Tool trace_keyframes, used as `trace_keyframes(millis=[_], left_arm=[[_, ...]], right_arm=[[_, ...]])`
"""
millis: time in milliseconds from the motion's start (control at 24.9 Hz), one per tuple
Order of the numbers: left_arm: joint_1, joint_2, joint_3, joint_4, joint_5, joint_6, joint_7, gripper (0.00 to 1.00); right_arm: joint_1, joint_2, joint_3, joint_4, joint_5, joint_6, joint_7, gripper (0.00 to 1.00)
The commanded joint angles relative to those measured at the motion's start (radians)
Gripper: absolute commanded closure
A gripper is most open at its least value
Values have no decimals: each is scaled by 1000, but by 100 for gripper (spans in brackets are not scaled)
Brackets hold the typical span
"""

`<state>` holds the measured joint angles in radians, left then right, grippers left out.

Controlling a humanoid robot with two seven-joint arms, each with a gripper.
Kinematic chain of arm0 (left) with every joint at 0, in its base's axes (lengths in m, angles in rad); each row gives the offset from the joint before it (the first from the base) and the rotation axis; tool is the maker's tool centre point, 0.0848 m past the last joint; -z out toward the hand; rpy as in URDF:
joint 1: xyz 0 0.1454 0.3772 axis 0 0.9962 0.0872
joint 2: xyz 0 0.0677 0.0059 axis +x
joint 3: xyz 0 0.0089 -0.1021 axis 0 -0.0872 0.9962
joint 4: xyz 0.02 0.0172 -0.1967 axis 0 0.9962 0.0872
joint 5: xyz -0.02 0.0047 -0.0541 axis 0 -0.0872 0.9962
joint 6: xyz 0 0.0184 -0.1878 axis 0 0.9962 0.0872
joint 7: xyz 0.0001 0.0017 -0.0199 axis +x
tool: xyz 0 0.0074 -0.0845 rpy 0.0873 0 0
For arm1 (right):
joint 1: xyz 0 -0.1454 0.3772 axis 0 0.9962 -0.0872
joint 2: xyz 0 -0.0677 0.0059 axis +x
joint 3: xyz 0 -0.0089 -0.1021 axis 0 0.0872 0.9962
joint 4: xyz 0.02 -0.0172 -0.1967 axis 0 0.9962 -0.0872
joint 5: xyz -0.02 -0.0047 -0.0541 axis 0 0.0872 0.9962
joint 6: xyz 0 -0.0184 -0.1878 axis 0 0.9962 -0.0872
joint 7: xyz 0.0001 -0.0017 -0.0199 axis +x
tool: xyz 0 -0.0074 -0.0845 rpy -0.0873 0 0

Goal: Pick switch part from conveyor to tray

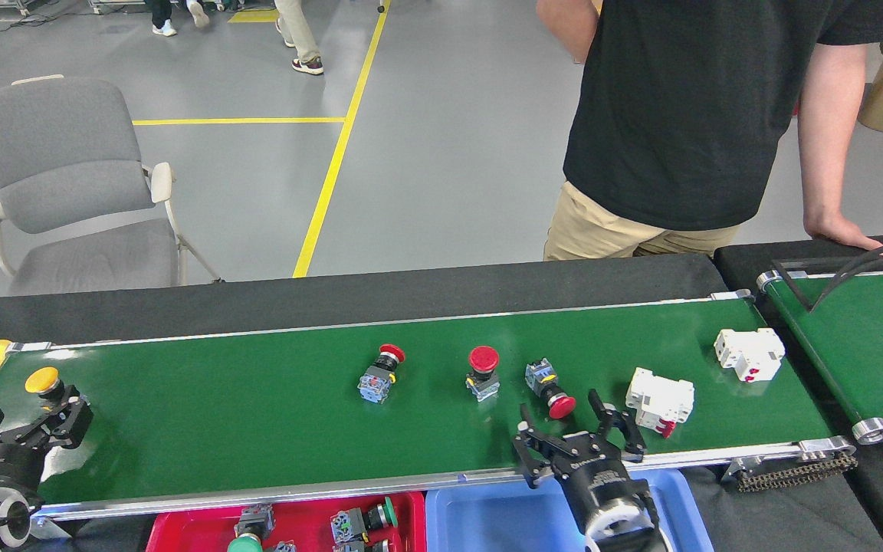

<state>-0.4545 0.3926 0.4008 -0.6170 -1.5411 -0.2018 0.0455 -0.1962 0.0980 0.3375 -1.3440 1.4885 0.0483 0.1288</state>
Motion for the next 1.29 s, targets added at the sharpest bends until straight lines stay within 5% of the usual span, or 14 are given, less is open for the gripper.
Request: trace_keyframes(millis=[0,80,161,282,362,563,764,845,925,965,1086,1247], left_arm=[[-29,26,-17,39,6,28,53,1],[-33,28,-20,60,6,28,60,2],[-35,28,-22,74,7,33,68,10],[-36,22,-23,74,9,36,90,43],[-35,12,-23,74,10,33,119,69],[-6,-23,-26,65,9,13,197,90],[80,-95,-73,-147,10,-110,223,92],[188,-109,-94,-400,45,-278,215,90],[341,-104,-120,-641,102,-482,192,81],[427,-107,-122,-754,124,-584,165,78],[634,-138,-125,-975,141,-584,76,54],[764,-230,-155,-1057,131,-584,37,23]], right_arm=[[-34,23,26,25,-1,4,26,2],[-49,28,46,48,-1,-1,35,13],[-58,28,69,60,-2,-4,41,36],[-63,25,87,60,-1,-5,41,72],[-63,20,94,59,3,-5,40,83],[-52,16,101,19,3,-50,31,98],[61,-32,172,-182,4,-281,22,98],[103,-72,213,-242,7,-366,18,85],[110,-83,273,-254,9,-393,8,18],[107,-83,296,-254,9,-401,-3,0],[109,-83,325,-253,9,-404,-9,0],[116,-81,314,-284,-2,-398,-11,0]])
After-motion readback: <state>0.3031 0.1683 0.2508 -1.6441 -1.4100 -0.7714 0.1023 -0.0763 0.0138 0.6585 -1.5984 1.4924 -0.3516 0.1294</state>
